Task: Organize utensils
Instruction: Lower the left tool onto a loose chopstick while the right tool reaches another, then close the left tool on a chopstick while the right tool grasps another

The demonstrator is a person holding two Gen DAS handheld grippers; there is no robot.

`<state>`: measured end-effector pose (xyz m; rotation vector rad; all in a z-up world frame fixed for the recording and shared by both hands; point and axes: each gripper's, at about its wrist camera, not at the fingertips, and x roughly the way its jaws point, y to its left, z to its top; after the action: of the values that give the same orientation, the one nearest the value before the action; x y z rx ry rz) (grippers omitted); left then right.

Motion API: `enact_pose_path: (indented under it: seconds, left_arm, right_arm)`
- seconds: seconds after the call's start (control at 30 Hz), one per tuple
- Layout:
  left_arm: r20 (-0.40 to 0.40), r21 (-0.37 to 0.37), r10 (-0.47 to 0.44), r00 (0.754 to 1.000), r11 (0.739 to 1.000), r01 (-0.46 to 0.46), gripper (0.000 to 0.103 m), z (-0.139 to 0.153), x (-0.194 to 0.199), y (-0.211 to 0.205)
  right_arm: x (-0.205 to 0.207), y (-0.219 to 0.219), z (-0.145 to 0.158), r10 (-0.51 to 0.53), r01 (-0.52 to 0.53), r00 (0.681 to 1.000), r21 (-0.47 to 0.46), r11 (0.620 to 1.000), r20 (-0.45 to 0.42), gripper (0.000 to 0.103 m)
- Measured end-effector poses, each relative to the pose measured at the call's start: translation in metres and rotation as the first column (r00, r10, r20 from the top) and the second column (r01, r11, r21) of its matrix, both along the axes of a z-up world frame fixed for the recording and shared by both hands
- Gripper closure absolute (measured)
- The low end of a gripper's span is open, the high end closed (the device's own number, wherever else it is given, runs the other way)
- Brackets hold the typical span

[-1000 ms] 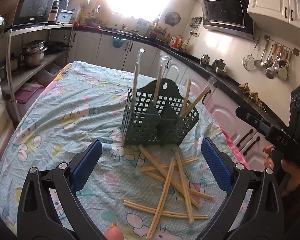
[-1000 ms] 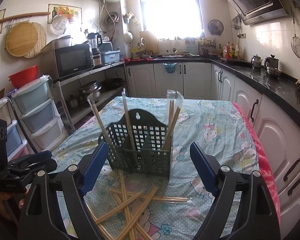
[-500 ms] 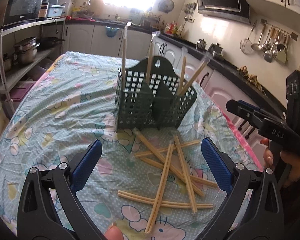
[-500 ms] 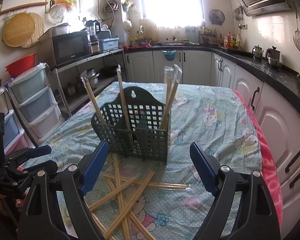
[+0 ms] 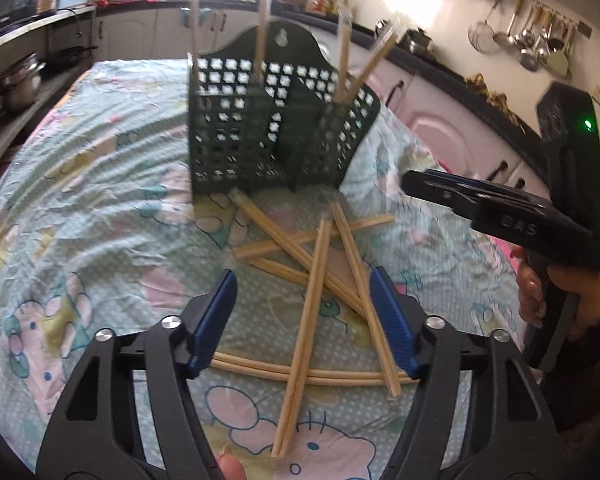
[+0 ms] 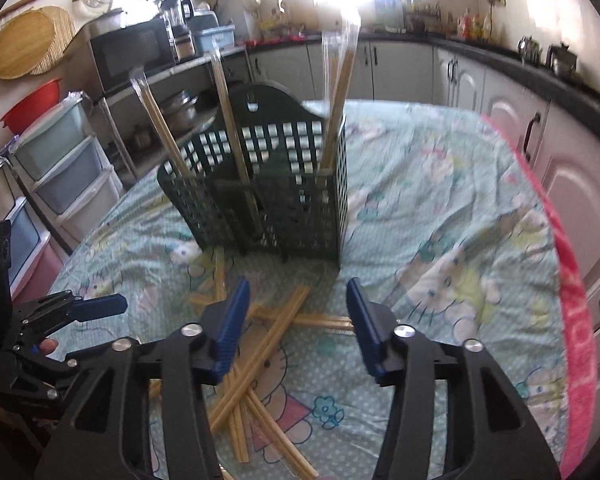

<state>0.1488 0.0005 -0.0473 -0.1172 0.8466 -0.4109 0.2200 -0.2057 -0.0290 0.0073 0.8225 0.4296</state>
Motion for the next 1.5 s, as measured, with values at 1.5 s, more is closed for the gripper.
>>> enact_pose_path:
  seconds: [1.5]
  left_arm:
    - [-0.201,0.162,-0.188,0.961,0.962,0.222,0.084,-0.042,0.113,-0.09]
  right_arm:
    - [0.085,-0.009,-0.047,0.038,0.003,0.962,0.148,0.989,-0.269,0.095]
